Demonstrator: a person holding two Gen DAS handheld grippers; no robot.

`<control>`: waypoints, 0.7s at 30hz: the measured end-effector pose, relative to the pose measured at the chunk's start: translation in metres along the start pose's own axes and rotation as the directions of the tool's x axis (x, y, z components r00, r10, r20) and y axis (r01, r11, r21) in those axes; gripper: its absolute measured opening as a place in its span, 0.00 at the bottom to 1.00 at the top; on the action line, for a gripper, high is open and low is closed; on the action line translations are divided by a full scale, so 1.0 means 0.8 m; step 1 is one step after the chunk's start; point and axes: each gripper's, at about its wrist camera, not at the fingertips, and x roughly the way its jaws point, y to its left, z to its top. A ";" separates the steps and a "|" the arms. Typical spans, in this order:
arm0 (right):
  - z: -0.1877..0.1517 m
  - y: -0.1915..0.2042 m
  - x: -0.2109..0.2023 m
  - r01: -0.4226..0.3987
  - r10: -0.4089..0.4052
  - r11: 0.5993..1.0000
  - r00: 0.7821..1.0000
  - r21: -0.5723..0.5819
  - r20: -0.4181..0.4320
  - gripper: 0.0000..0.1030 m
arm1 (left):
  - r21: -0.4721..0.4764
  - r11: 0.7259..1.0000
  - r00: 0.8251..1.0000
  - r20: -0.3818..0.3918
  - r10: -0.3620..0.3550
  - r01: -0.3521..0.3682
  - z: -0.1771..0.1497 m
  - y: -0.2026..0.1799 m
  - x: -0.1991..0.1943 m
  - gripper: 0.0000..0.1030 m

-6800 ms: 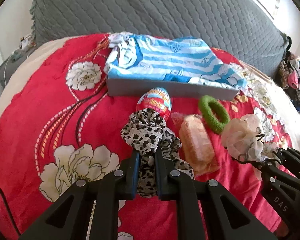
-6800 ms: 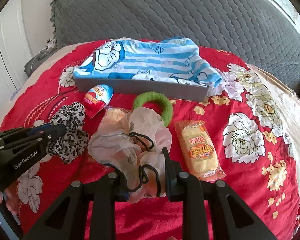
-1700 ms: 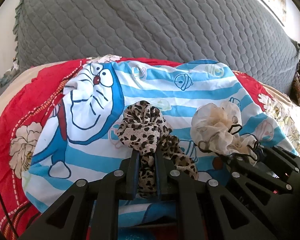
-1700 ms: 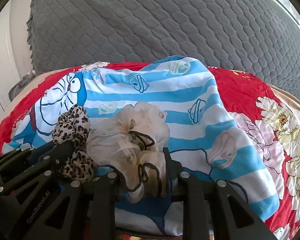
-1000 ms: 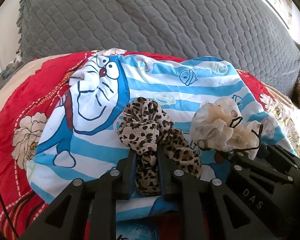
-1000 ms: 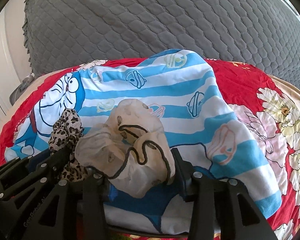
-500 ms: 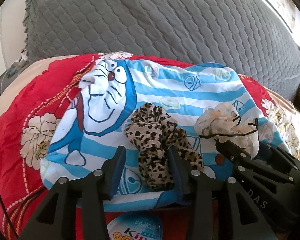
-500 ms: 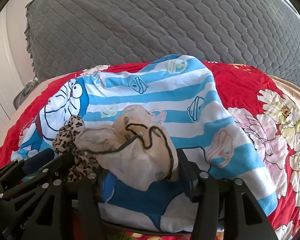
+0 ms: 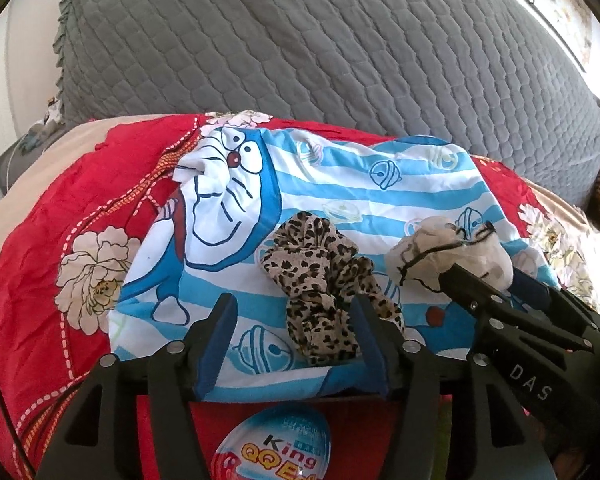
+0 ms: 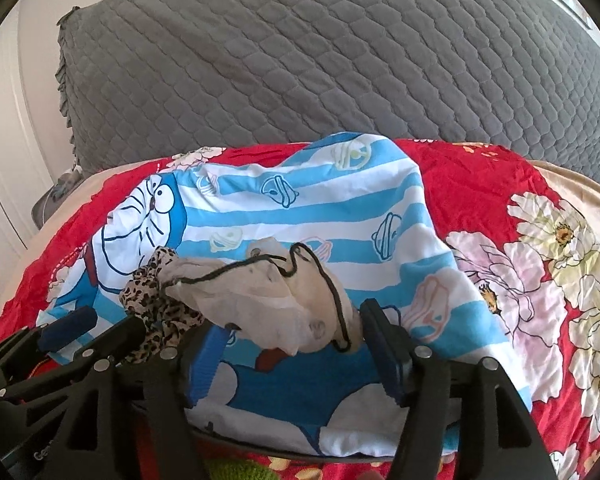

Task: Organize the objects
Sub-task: 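Lower both scrunchies onto the striped shirt and open both grippers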

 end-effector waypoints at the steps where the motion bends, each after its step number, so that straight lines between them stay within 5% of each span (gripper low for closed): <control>1: 0.000 0.000 -0.001 -0.003 0.003 1.000 1.000 0.003 0.001 0.65 | 0.000 1.000 1.000 0.000 0.001 -0.001 0.000 0.000 -0.002 0.59; 21: 0.004 -0.007 -0.016 -0.018 0.018 1.000 1.000 0.017 0.015 0.74 | -0.010 1.000 1.000 0.001 0.004 -0.004 0.001 0.004 -0.020 0.61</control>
